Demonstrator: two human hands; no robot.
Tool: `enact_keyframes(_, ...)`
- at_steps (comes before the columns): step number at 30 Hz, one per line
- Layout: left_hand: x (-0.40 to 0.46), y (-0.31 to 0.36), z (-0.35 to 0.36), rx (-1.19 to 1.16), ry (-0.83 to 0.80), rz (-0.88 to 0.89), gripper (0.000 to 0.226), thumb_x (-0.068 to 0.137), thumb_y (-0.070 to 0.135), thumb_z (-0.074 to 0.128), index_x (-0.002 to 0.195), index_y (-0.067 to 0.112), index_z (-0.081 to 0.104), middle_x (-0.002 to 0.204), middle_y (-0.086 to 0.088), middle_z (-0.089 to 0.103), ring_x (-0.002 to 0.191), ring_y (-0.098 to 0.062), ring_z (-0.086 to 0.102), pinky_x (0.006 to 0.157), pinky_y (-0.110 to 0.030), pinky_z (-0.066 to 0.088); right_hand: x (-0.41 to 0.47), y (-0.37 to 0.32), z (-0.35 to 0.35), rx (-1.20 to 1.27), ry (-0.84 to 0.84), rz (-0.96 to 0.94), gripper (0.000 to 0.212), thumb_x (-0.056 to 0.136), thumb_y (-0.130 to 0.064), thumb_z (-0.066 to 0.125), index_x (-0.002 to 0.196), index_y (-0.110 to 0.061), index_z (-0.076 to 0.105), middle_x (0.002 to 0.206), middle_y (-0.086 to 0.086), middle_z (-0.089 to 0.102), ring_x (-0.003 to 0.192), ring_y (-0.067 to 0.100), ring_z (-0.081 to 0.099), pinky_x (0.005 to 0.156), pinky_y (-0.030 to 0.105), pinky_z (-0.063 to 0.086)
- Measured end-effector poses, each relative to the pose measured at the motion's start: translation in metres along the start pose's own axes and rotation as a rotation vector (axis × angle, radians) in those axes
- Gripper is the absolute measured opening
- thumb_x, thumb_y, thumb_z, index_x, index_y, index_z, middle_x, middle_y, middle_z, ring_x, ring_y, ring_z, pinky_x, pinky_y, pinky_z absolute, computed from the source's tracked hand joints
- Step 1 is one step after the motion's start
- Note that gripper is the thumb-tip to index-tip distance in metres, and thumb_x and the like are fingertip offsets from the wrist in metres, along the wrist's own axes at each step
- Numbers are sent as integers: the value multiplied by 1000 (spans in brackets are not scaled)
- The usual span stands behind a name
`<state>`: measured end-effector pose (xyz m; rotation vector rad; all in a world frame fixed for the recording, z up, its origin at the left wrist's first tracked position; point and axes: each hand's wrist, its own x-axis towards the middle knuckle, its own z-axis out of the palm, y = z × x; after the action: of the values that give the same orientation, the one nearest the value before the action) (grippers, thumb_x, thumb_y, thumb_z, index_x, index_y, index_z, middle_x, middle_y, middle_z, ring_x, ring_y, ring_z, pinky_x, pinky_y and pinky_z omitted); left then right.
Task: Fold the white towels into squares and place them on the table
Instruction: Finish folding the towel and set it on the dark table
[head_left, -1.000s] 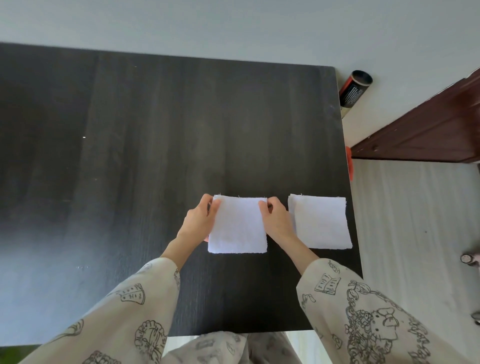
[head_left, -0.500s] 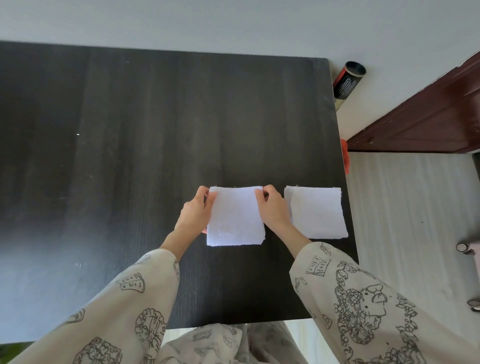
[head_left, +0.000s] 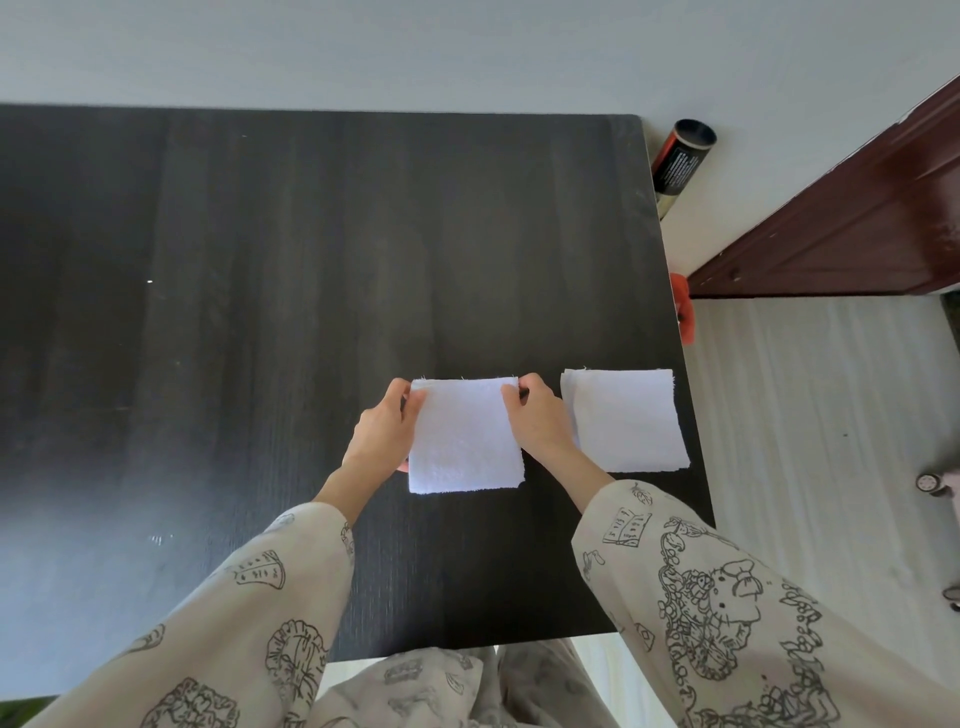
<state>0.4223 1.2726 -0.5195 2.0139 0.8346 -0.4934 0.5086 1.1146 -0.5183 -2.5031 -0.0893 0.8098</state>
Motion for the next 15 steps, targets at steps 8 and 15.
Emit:
enact_keyframes(8, -2, 2, -2, 28, -7, -5, 29, 100, 36, 30, 119, 17, 38, 100, -2, 51, 82, -25, 58, 58, -36, 55, -2, 2, 1, -8, -25, 8, 32, 100, -34, 36, 119, -10, 47, 86, 0, 52, 59, 9, 44, 54, 15, 35)
enact_keyframes(15, -16, 0, -5, 25, 22, -102, 32, 98, 36, 36, 118, 11, 37, 88, -5, 57, 79, -27, 61, 68, -39, 53, -16, 5, -8, 100, -30, 28, 32, 97, -31, 45, 121, -10, 48, 104, 7, 63, 80, 12, 54, 68, 21, 42)
